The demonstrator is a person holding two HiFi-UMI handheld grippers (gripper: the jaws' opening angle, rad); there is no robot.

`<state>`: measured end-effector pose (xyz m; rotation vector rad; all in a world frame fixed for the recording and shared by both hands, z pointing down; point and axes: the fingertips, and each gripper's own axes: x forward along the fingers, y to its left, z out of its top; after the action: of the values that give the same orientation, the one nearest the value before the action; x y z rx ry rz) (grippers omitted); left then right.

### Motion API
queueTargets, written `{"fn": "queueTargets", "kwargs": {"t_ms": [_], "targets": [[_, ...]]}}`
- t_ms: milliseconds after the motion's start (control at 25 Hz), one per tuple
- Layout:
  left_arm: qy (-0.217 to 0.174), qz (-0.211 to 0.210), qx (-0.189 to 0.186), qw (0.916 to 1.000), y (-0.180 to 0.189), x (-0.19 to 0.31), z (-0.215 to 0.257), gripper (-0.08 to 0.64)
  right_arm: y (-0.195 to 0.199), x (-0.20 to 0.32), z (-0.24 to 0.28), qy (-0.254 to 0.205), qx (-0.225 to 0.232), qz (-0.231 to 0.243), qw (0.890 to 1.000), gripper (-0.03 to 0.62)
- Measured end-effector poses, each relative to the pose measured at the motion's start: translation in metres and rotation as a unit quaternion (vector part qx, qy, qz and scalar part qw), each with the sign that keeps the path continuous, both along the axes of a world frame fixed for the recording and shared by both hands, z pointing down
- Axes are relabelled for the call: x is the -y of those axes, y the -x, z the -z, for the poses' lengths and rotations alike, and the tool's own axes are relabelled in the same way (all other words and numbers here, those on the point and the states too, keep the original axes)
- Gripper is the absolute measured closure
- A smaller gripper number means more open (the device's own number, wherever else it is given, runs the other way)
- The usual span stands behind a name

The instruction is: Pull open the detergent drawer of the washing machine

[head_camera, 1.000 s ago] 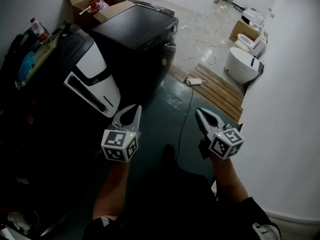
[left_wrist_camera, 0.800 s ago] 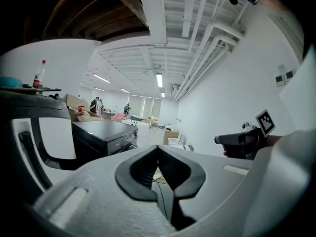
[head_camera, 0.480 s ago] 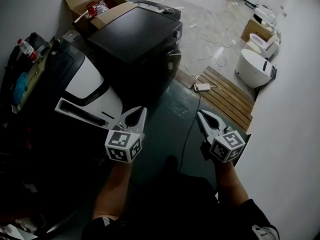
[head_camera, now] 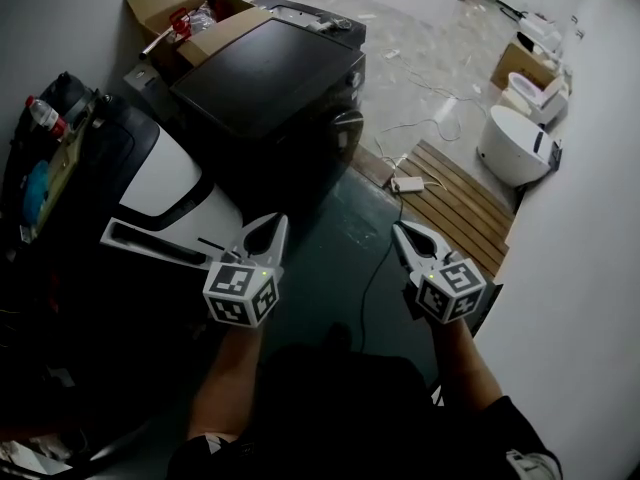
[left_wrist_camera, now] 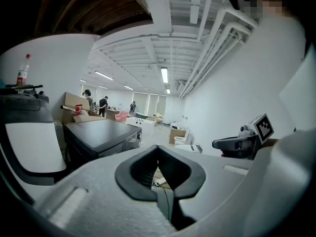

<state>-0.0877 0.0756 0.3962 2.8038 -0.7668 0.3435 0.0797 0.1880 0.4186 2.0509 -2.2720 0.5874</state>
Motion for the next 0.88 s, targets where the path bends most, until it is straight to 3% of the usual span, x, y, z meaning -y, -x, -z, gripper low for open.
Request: {"fn": "queueTargets", "kwargs": {"t_ms": [480, 640, 880], "targets": [[0.015, 0.028, -0.005, 0.9995, -0.009, 0.056, -0.012, 0.560, -0.011, 0.054, -0.004, 0.018, 0.010, 0.028, 0.999, 0.592], [0.014, 0.029, -0.015, 0.9994, -0.027, 0.101, -0.015, 0.560, -0.024, 0.095, -0.007, 0.022, 0.000, 0.038, 0.999, 0.592], [0.008, 0.029, -0.025, 0.9992, -0.058, 0.180, -0.013, 0.560, -0.048, 0.182, -0.007, 0.034, 0.026, 0.042, 0.998, 0.592]]}}
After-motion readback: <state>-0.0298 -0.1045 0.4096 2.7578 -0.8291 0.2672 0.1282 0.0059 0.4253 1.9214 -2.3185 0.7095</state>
